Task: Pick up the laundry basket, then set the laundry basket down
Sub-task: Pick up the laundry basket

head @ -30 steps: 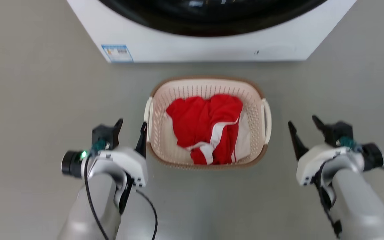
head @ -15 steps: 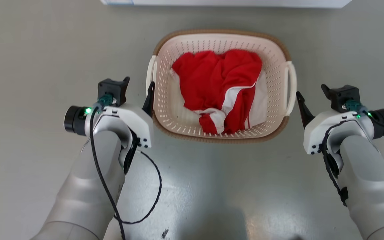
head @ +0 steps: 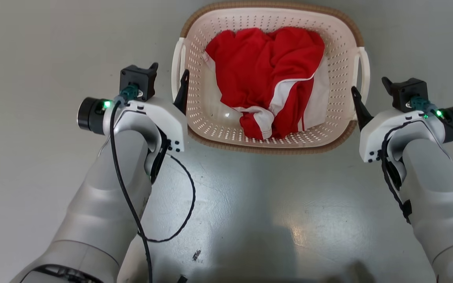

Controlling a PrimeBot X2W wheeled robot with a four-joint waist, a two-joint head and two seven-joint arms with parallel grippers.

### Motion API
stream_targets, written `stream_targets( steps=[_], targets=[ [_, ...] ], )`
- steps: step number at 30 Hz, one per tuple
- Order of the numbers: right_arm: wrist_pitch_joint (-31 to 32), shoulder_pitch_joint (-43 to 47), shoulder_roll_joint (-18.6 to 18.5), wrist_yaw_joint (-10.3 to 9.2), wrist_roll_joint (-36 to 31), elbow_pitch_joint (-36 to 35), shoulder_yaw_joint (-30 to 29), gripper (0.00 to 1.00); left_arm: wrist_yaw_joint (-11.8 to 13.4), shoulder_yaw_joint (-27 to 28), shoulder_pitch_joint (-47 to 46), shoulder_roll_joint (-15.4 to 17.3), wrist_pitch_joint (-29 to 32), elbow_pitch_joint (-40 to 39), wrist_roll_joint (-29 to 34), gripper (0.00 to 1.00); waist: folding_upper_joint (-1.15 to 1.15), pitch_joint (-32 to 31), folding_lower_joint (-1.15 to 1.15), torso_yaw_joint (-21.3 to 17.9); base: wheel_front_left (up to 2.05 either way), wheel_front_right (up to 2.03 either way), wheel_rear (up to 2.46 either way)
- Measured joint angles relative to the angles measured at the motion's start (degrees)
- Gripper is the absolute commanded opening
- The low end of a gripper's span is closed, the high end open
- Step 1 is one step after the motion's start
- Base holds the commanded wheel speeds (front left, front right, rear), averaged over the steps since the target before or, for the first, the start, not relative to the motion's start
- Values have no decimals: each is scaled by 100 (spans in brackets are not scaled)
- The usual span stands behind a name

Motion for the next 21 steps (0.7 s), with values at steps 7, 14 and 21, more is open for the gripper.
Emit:
stream_targets(
  steps=[7, 14, 21],
  targets=[
    [-162, -228, 23, -1, -41, 178, 0, 100, 48, -58, -227, -3, 0, 73, -52, 100, 0, 289, 0, -11, 0, 0, 0],
    [-231, -403, 43, -1, -86, 315, 0, 100, 60, -57, -382, -4, -1, 151, -63, 100, 0, 475, 0, -37, 0, 0, 0],
    [-293, -580, 74, -1, -107, 376, 2, 100, 60, -143, -539, -9, -3, 293, -152, 100, 0, 691, 0, -60, 0, 0, 0]
  ],
)
